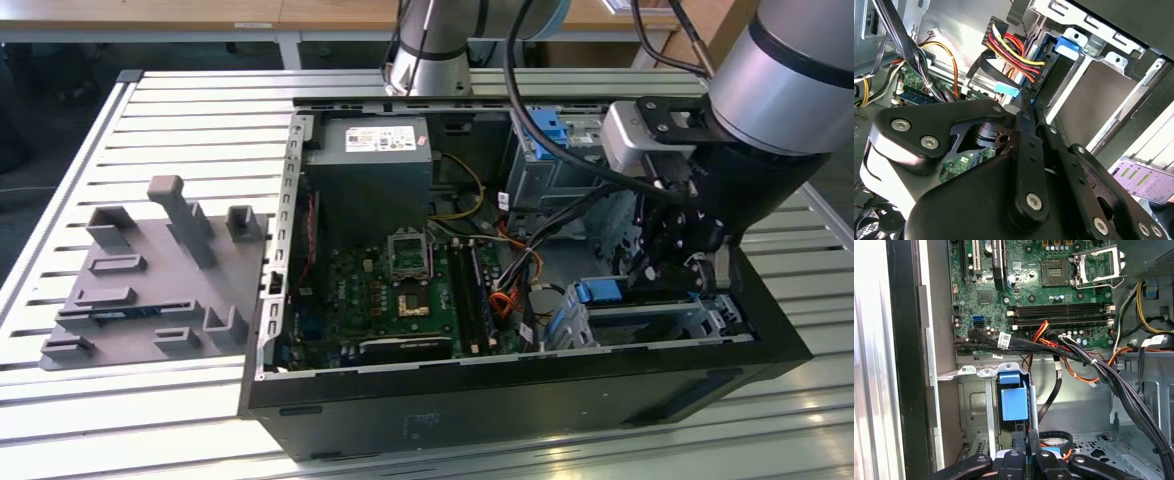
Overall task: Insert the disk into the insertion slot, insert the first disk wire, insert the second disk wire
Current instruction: 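Insert the second disk wire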
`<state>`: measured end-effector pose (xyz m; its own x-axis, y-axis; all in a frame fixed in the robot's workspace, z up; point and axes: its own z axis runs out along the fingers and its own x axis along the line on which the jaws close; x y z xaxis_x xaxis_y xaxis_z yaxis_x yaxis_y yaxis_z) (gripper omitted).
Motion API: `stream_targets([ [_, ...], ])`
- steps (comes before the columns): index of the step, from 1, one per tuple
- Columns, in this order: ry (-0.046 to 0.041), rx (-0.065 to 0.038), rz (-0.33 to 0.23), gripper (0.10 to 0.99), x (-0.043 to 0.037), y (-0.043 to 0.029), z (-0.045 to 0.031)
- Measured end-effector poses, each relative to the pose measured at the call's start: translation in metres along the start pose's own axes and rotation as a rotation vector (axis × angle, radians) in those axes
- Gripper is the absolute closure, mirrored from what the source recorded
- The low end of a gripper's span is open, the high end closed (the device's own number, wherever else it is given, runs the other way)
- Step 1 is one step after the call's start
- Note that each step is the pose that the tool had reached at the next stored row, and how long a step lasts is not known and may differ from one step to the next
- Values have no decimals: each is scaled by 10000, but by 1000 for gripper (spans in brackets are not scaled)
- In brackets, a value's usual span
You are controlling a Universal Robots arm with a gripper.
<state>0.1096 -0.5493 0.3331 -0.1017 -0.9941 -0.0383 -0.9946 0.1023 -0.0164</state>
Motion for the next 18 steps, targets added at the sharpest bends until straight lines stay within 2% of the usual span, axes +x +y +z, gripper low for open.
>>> stream_targets([
  [18, -33, -3, 1, 937, -8, 1, 5],
])
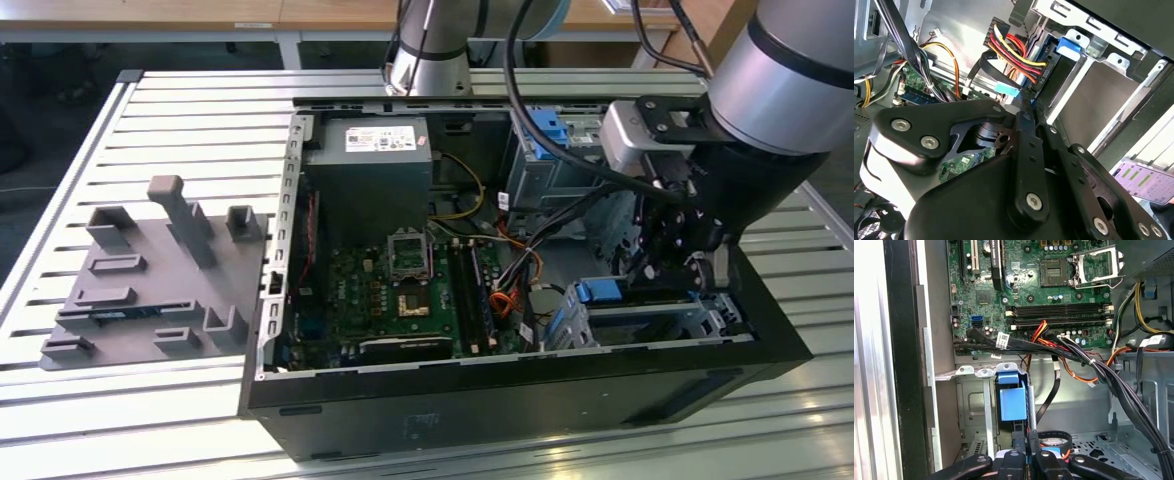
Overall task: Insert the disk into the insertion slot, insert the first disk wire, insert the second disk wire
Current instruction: 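Insert the second disk wire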
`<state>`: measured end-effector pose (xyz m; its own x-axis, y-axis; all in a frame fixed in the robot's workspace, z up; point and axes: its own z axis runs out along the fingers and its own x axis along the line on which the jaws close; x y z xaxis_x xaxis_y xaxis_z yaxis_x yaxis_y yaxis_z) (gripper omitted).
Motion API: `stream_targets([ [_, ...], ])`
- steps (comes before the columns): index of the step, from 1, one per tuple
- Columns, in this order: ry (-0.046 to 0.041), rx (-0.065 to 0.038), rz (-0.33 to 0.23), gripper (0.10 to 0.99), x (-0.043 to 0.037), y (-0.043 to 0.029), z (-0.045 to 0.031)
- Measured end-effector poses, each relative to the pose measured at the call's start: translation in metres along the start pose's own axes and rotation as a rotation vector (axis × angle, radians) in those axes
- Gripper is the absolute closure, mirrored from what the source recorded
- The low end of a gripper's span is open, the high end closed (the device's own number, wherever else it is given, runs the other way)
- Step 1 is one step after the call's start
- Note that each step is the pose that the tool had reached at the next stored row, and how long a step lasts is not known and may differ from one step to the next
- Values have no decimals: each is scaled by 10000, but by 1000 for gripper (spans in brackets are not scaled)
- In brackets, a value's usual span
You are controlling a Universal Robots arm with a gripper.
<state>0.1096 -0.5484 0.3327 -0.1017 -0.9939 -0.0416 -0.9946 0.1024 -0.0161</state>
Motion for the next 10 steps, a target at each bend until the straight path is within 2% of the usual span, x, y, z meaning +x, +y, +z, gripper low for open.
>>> stream_targets([
  [10, -2, 0, 0, 937, 6, 0, 29],
])
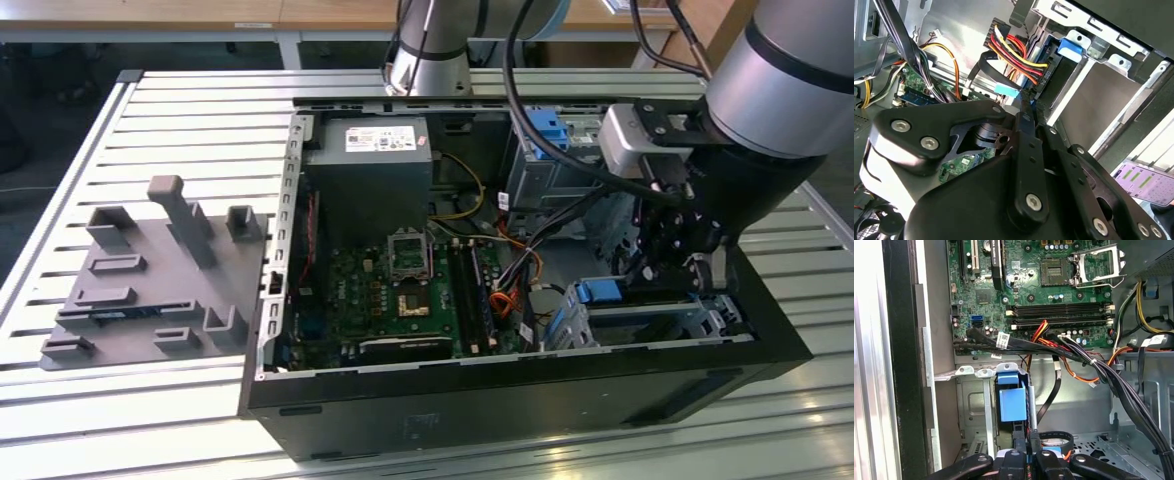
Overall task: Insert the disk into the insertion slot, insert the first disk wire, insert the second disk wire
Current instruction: 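Insert the second disk wire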
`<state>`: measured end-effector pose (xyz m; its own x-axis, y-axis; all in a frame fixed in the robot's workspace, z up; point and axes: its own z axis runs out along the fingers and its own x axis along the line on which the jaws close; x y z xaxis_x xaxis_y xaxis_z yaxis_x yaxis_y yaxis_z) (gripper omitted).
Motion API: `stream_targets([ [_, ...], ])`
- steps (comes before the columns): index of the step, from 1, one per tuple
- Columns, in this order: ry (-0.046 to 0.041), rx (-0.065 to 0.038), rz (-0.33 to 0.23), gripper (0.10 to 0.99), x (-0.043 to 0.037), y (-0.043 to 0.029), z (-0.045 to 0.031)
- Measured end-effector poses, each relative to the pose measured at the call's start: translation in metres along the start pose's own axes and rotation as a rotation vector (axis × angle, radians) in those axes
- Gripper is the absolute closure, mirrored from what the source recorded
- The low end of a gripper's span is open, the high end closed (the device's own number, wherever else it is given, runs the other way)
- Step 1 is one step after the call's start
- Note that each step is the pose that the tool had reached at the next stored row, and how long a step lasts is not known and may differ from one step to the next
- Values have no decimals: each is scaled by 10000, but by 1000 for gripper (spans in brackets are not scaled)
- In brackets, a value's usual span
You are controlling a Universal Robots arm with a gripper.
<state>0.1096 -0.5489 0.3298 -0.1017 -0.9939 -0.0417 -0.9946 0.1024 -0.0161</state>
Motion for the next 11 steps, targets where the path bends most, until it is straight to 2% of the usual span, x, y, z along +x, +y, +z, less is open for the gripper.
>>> stream_targets([
  [11, -11, 0, -1, 925, 1, -1, 9],
])
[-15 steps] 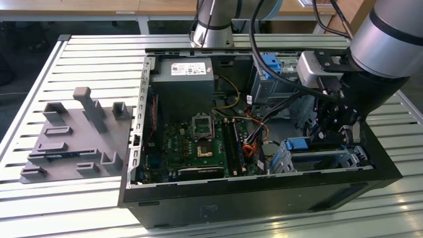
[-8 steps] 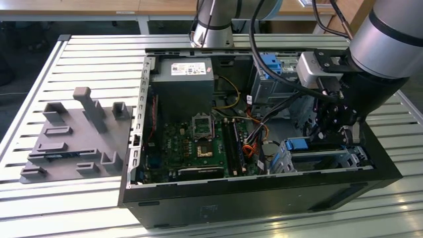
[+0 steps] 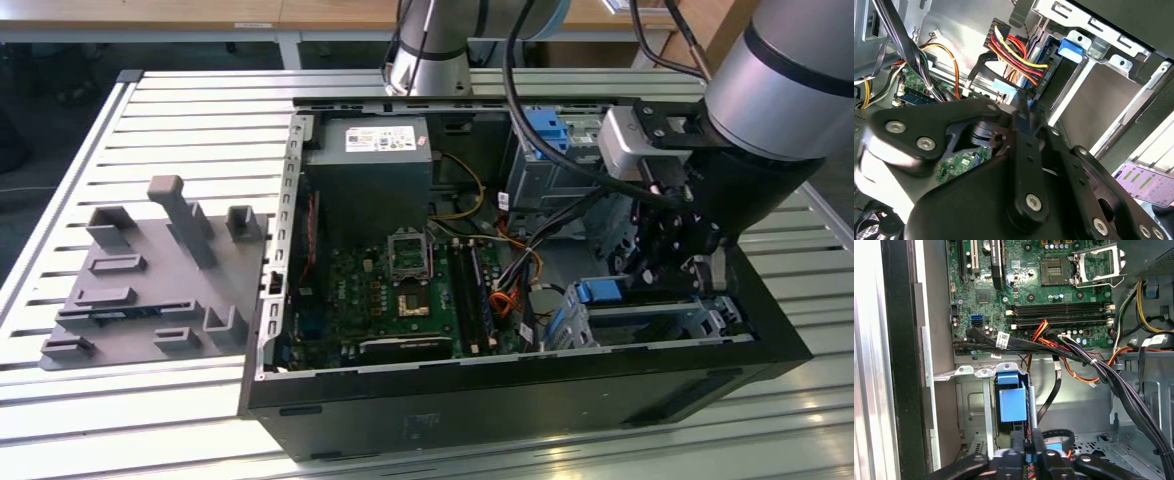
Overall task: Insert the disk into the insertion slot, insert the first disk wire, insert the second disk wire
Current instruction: 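Insert the second disk wire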
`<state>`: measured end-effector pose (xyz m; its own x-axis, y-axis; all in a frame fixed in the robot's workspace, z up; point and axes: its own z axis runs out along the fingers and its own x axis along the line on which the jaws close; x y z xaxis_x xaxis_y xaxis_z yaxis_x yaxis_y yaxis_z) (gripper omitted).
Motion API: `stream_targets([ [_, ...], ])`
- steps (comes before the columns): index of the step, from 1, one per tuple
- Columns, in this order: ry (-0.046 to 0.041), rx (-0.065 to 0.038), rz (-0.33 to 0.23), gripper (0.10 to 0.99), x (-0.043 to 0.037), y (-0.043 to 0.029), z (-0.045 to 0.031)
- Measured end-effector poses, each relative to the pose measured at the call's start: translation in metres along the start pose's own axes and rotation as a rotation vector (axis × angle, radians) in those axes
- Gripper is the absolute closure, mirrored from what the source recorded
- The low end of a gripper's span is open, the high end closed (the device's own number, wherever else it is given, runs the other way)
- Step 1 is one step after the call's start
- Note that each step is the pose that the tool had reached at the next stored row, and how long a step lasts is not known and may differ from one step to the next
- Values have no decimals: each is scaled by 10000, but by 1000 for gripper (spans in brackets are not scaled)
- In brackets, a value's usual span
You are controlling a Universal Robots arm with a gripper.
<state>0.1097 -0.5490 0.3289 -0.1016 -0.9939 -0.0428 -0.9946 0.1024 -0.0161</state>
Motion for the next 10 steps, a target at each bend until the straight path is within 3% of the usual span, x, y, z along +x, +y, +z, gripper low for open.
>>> stream_targets([
  [1, 1, 0, 0, 863, 0, 0, -1],
  [4, 7, -3, 1, 863, -1, 0, -20],
  [10, 16, -77, 4, 863, -8, -3, -201],
])
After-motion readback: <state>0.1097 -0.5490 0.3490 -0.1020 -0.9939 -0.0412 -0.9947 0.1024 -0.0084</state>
